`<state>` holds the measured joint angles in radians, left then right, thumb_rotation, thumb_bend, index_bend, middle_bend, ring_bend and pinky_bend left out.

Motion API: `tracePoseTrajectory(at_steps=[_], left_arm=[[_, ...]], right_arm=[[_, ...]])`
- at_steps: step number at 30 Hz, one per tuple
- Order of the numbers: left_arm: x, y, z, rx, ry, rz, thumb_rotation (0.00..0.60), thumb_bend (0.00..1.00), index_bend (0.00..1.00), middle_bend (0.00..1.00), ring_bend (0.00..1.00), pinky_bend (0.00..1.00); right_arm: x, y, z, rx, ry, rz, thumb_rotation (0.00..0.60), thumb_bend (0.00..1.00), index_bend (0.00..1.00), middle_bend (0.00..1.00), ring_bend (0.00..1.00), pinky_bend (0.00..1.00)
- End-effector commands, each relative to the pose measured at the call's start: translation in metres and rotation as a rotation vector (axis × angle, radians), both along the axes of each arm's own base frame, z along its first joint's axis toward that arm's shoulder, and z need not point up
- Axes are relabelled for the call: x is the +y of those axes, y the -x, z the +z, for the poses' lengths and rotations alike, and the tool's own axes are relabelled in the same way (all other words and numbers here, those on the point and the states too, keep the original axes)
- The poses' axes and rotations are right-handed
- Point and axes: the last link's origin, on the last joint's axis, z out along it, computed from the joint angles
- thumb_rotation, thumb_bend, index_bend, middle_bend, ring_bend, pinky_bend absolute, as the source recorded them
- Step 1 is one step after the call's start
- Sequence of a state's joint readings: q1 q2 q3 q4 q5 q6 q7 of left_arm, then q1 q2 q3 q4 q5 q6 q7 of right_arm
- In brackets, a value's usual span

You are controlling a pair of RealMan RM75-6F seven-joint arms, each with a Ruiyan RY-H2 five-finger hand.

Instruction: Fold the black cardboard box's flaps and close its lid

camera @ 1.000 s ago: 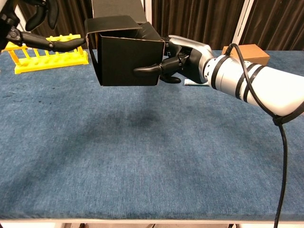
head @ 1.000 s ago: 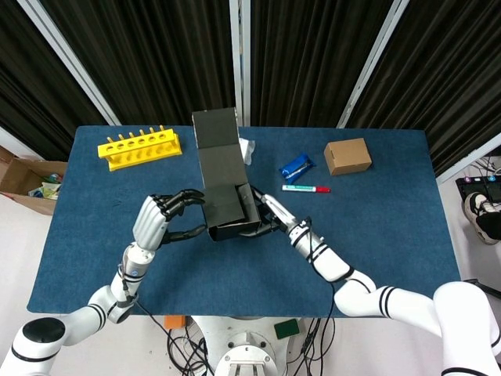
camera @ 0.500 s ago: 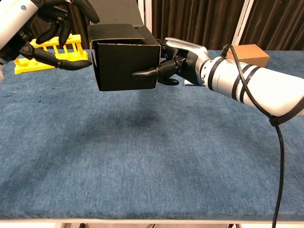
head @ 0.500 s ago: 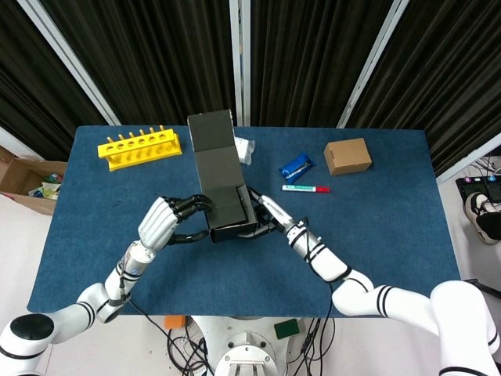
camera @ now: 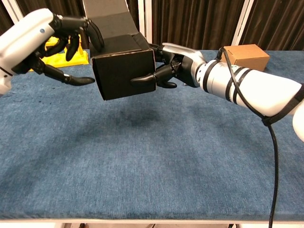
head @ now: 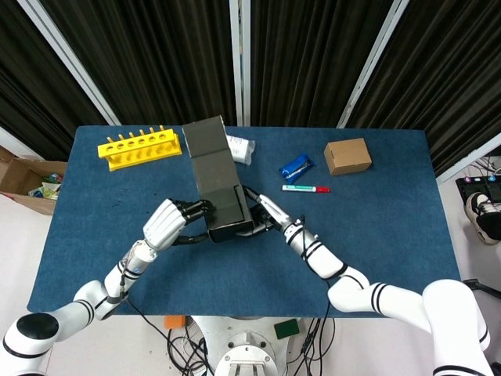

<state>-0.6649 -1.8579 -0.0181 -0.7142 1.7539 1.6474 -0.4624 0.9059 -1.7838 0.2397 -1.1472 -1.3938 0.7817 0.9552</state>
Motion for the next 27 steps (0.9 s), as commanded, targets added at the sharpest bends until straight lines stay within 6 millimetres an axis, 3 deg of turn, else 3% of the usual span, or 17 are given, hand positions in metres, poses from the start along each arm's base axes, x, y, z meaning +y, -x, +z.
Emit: tracePoseTrajectory(at_steps=[1, 15, 27], left_arm=[[-0.001, 0.006, -0.008, 0.027, 0.005, 0.014, 0.6, 0.09, 0.47, 0.41, 0.71, 0.91], [-0.001, 0.02, -0.041, 0.073, 0.066, 0.075, 0.6, 0.09, 0.46, 0.41, 0.71, 0.91], [-0.004, 0.022, -0.055, 0.104, 0.092, 0.075, 0.6, 0.09, 0.44, 0.38, 0.71, 0.91]], right_arm=[[-0.003, 0.002, -0.006, 0.026, -0.003, -0.002, 0.6, 0.33, 0.23, 0.31, 0.76, 1.0], [-0.017, 0.026, -0.035, 0.11, -0.006, -0.027, 0.6, 0.36, 0.24, 0.31, 0.76, 1.0], [-0.019, 0.048, -0.038, 0.138, -0.014, -0.001, 0.6, 0.48, 0.25, 0.31, 0.76, 1.0]])
